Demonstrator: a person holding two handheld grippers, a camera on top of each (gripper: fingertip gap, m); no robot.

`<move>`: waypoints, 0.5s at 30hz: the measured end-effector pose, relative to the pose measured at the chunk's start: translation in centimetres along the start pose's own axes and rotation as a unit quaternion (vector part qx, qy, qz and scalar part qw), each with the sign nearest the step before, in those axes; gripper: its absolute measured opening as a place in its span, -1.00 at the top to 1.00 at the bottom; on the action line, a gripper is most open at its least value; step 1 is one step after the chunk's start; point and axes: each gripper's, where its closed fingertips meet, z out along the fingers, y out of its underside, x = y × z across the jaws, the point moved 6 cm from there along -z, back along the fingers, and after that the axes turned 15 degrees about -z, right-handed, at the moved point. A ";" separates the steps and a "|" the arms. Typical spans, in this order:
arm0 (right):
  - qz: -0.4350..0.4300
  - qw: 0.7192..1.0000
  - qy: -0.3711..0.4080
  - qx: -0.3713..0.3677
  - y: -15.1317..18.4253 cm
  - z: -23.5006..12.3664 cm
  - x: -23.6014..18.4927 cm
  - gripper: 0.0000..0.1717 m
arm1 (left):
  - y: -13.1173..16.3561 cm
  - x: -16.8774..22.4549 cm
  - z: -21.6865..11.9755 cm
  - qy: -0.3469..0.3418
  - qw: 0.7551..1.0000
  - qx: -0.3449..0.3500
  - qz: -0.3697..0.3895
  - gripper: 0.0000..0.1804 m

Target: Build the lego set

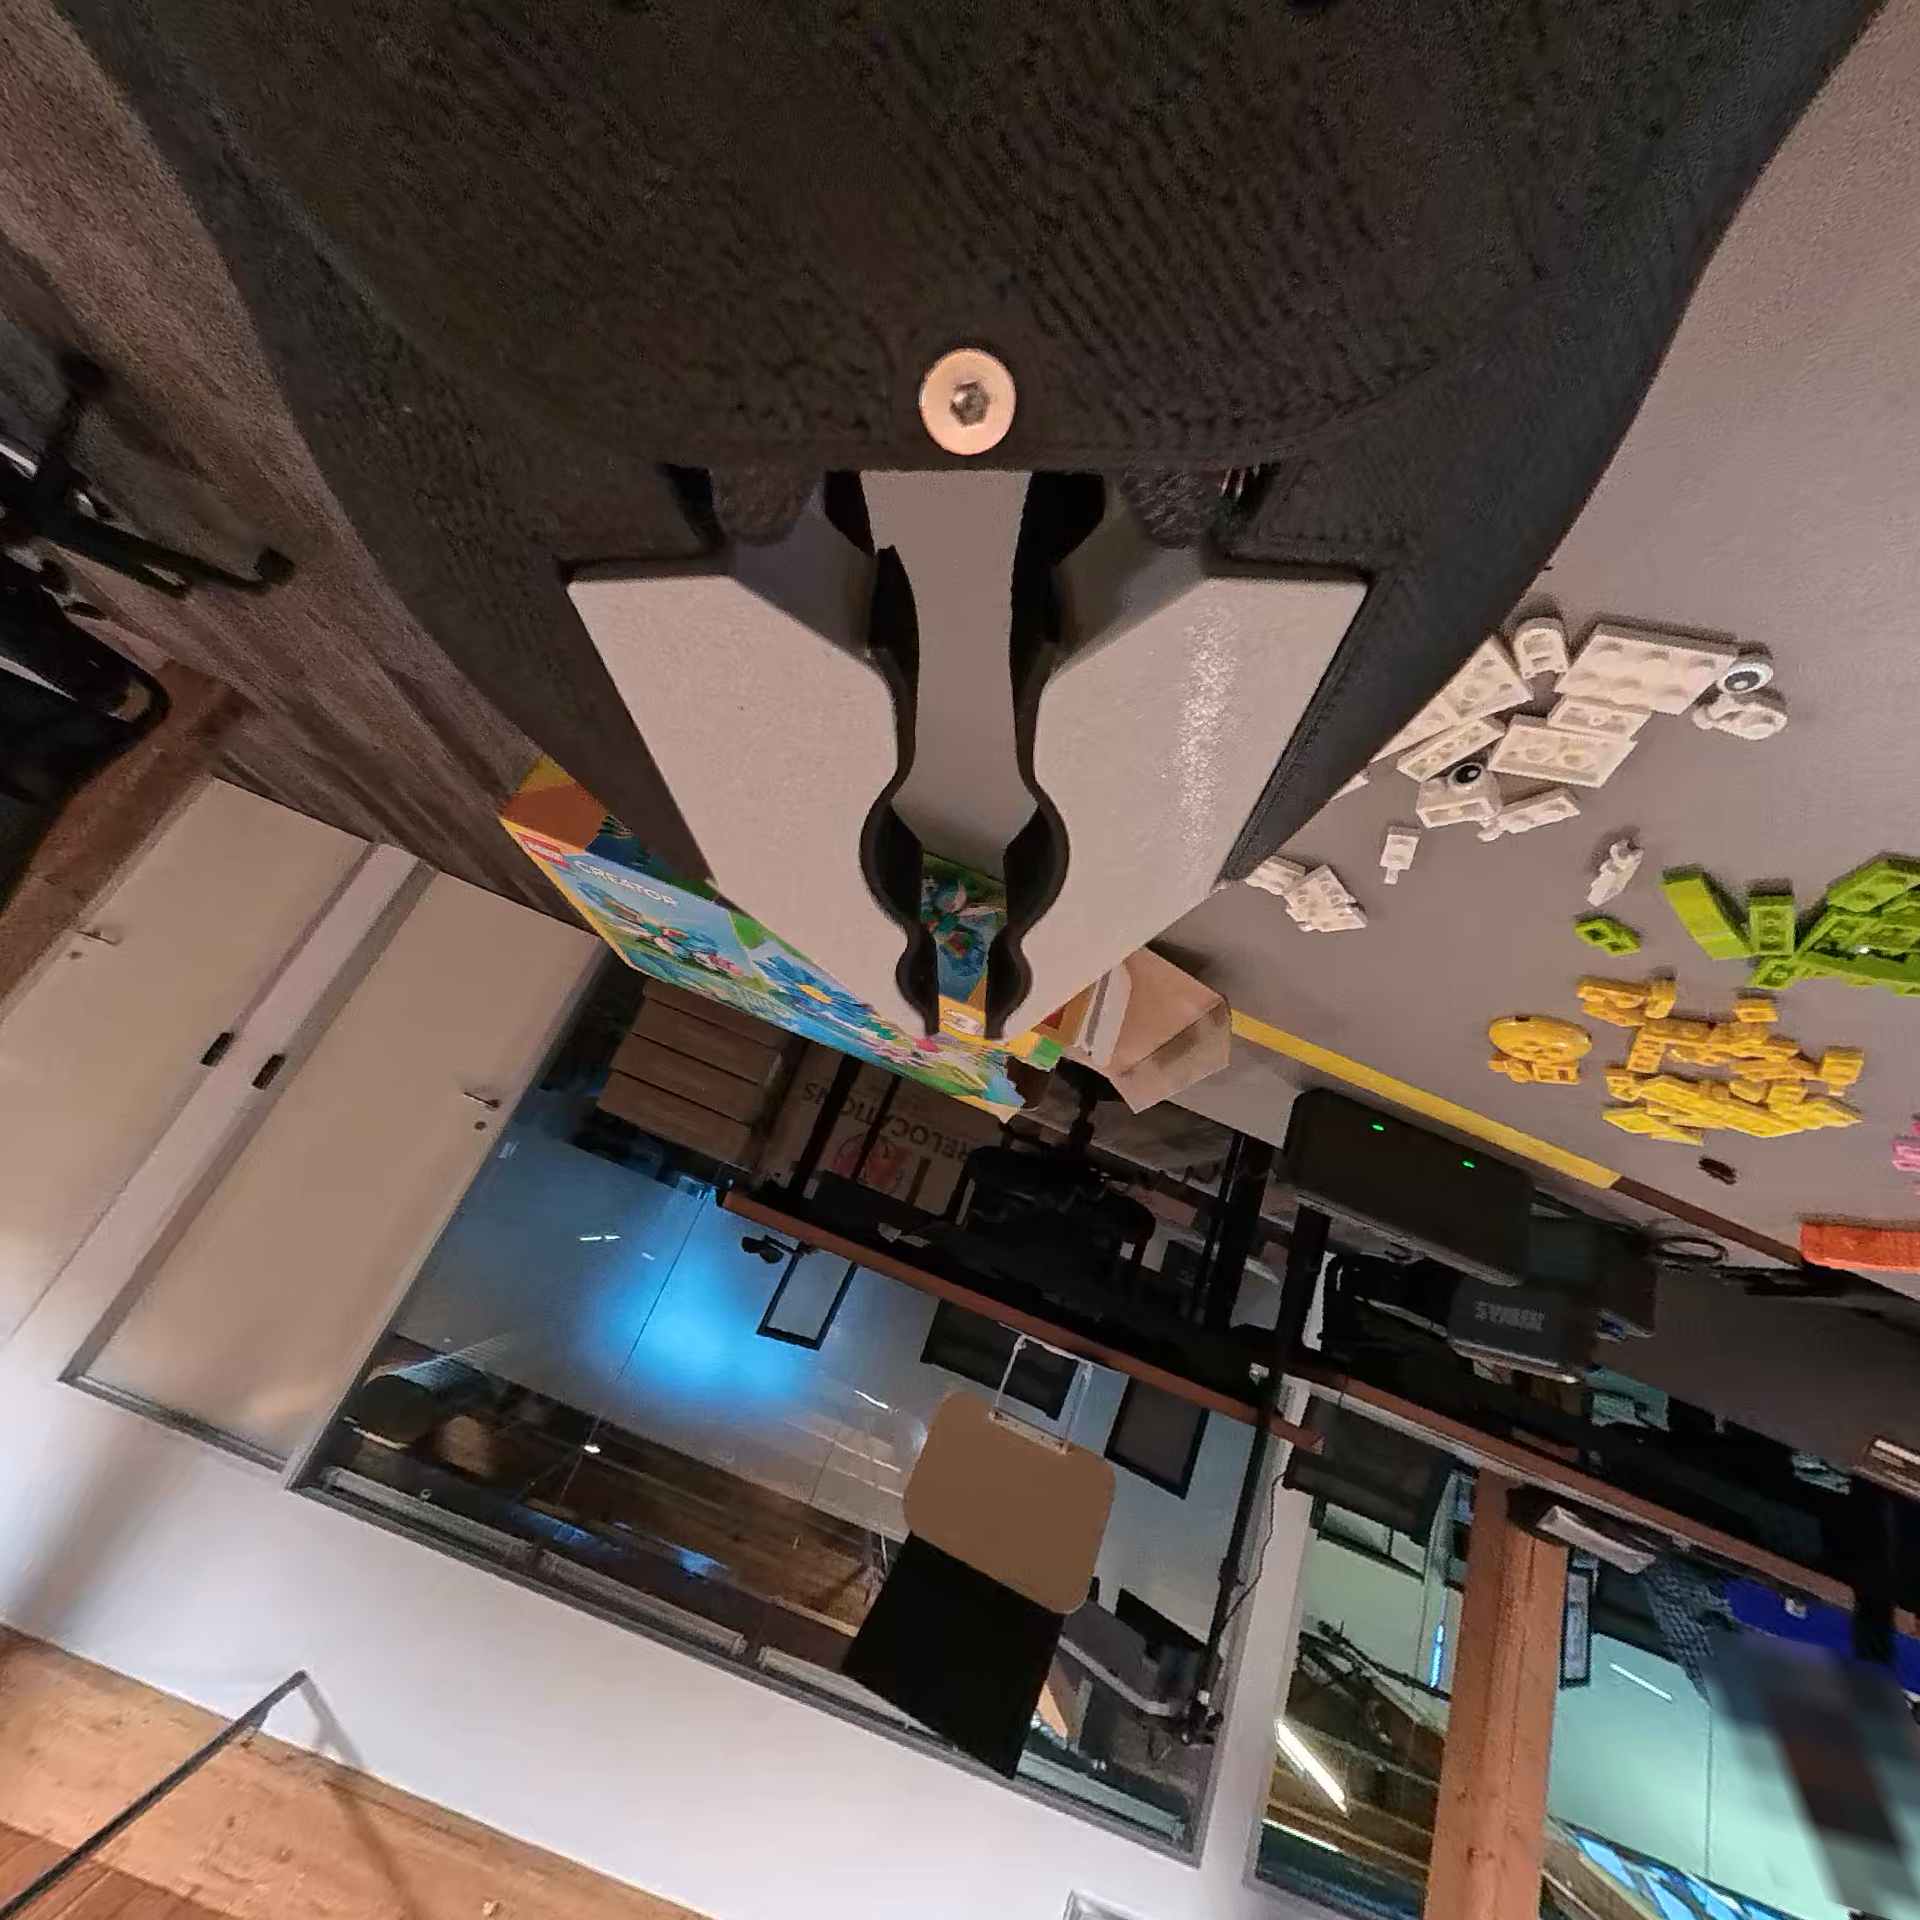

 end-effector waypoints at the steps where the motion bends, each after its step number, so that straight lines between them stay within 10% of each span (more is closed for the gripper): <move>1: -0.001 1.000 -0.006 0.000 0.0 0.1 -0.2 0.90 | 0.0 0.4 0.0 0.008 1.000 -0.001 0.002 0.94; 15: 0.036 0.999 -0.001 -0.027 0.7 0.1 0.3 0.91 | 0.7 1.9 0.4 0.058 0.998 -0.016 -0.034 0.96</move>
